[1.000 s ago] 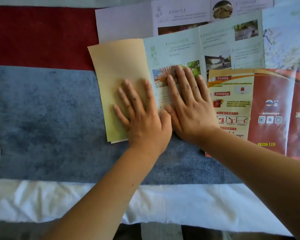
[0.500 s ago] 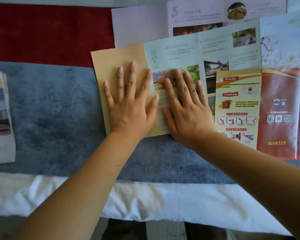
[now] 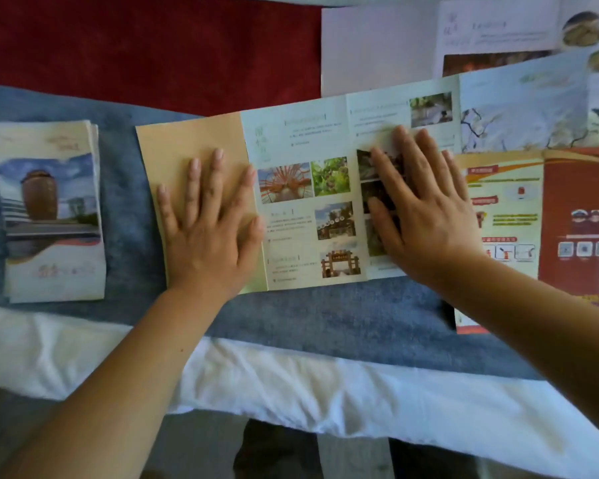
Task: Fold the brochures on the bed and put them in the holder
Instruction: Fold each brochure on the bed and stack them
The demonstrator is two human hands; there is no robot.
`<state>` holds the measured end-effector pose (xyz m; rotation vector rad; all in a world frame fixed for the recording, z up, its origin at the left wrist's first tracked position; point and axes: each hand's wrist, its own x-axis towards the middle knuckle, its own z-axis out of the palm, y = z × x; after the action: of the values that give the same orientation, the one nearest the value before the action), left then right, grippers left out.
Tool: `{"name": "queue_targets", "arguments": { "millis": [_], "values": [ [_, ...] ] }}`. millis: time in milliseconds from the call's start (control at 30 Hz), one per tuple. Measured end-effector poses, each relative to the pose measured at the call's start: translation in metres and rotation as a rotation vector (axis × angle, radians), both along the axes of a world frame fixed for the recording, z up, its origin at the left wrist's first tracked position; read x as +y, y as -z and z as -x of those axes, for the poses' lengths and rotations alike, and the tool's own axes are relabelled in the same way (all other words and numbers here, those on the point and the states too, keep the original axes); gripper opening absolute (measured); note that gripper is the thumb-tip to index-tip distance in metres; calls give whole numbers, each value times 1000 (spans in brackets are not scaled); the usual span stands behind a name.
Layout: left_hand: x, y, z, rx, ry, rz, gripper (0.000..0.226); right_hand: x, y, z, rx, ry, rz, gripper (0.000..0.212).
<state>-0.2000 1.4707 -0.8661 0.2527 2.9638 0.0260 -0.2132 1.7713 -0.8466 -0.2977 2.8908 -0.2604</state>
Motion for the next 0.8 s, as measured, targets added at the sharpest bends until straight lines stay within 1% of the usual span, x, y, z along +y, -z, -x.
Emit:
{"name": "queue_targets", "arguments": {
  "millis": [167,300,367,500,733,800],
  "values": [
    [-20,2,-1,33,10,-52,69,24,2,2,21,38,-84,69],
    [-16,-1,0,57,-107,-116,88,19,7,4,40,37,-106,74],
    [-13,-3,1,35,-135,-116,92,11,10,1,39,47,-82,75],
    [-7,-9,5,7,-173,-177,93,3,15,1,35,77,-70,74],
    [1,-15,6,-34,-201,-283,92,4,13,1,14,63,-99,73],
    [6,-15,5,-36,-210,-298,92,3,9,2,8,60,-69,72]
  ]
}}
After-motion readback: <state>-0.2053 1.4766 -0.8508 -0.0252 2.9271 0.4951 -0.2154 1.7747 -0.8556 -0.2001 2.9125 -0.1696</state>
